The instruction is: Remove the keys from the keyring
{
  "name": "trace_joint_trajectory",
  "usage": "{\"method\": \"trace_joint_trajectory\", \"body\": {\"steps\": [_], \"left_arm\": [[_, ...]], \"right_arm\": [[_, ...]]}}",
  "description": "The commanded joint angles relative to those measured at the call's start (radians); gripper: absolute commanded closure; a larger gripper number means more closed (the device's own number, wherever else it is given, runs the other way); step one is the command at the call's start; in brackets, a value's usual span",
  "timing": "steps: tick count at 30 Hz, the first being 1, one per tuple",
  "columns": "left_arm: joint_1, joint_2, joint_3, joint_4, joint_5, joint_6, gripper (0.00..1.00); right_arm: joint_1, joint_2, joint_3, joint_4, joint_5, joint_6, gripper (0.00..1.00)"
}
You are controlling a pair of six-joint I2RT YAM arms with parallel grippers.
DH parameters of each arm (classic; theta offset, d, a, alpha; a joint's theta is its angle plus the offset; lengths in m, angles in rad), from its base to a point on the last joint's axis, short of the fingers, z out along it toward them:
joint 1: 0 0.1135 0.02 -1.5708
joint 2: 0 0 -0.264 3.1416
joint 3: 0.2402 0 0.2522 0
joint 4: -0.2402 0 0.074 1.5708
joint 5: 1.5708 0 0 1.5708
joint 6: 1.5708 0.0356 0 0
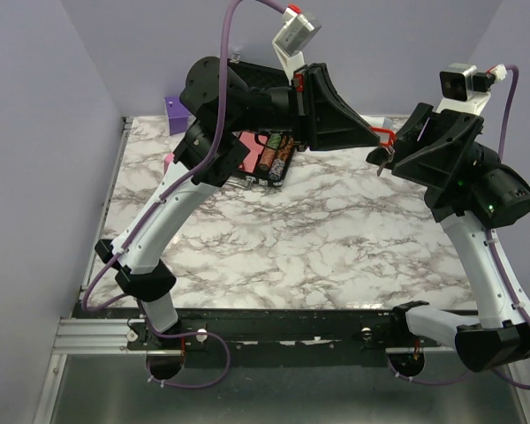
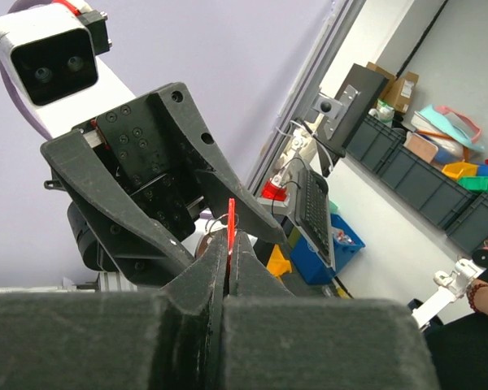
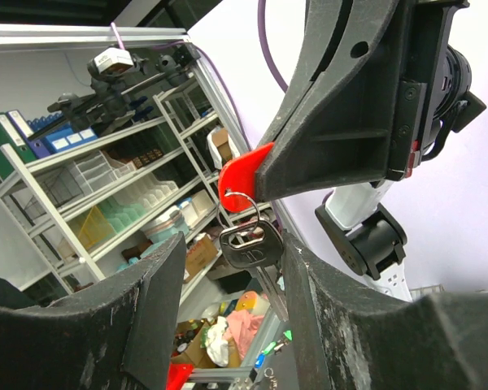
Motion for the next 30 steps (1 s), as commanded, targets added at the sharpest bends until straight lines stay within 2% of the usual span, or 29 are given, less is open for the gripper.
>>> {"method": "trace_joint_trajectory", "body": {"steps": [1, 12, 22, 25, 30], "left_arm": [[0.006, -0.045, -0.02, -0.018, -0.008, 0.025, 1.0], [0.026, -0.076, -0.058, -0.038, -0.008, 0.054, 1.0], [0.031, -0.085, -0.078, -0.035, -0.018, 0.059, 1.0], [0.031, -0.085, -0.08, -0.032, -0.02, 0.056, 1.0], [0.031, -0.09, -0.086, -0.035, -0.023, 0.063, 1.0]], "right_arm": [[0.008, -0.014, 0.012, 0.028, -0.007, 0.088, 0.42], [0.007, -0.011, 0.014, 0.047, -0.008, 0.104, 0.44], [0.007, -0.016, 0.015, -0.002, -0.013, 0.078, 0.51], [0.007, -0.021, 0.017, -0.034, -0.014, 0.05, 0.56], [0.008, -0.028, 0.017, -0.093, -0.027, 0.013, 0.71]]}}
